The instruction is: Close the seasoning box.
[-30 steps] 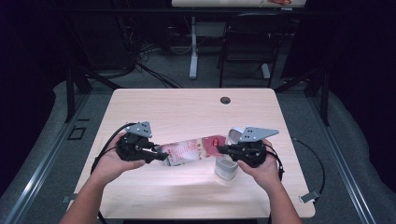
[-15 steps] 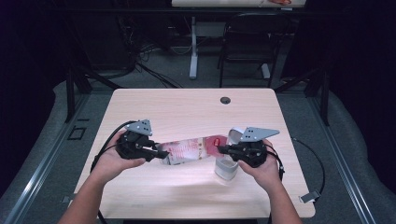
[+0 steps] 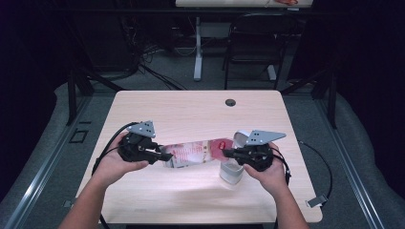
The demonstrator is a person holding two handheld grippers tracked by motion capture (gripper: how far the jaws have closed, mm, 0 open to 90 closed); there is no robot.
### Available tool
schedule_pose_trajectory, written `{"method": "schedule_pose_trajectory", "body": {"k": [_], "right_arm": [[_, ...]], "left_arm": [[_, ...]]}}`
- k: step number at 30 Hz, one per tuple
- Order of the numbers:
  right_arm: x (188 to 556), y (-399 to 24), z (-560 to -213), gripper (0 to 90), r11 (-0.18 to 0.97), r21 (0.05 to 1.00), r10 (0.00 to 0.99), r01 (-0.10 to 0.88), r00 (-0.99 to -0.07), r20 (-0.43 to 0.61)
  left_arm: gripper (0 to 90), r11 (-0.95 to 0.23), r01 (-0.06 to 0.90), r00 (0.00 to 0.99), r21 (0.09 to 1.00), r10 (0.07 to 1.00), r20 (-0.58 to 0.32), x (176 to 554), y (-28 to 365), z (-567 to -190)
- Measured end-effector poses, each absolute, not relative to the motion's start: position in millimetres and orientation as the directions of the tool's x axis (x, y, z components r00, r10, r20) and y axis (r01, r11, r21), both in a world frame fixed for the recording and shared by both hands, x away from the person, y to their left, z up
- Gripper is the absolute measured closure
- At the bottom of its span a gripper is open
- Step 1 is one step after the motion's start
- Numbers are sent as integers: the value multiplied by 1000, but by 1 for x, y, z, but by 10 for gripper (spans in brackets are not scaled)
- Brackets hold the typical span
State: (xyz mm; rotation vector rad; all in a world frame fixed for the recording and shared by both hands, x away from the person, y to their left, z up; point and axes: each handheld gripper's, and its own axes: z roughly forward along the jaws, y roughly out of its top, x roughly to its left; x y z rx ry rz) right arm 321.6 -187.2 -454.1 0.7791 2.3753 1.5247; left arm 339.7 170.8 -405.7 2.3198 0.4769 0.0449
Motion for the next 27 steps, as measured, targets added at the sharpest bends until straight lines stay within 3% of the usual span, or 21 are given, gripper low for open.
{"method": "schedule_pose_trajectory", "body": {"k": [27], "right_arm": [[321,-190,-454,889,317,893,540,318,-835,106]], "left_arm": [[714,-649,317,931,691,351,-98,339,167,-394]]}}
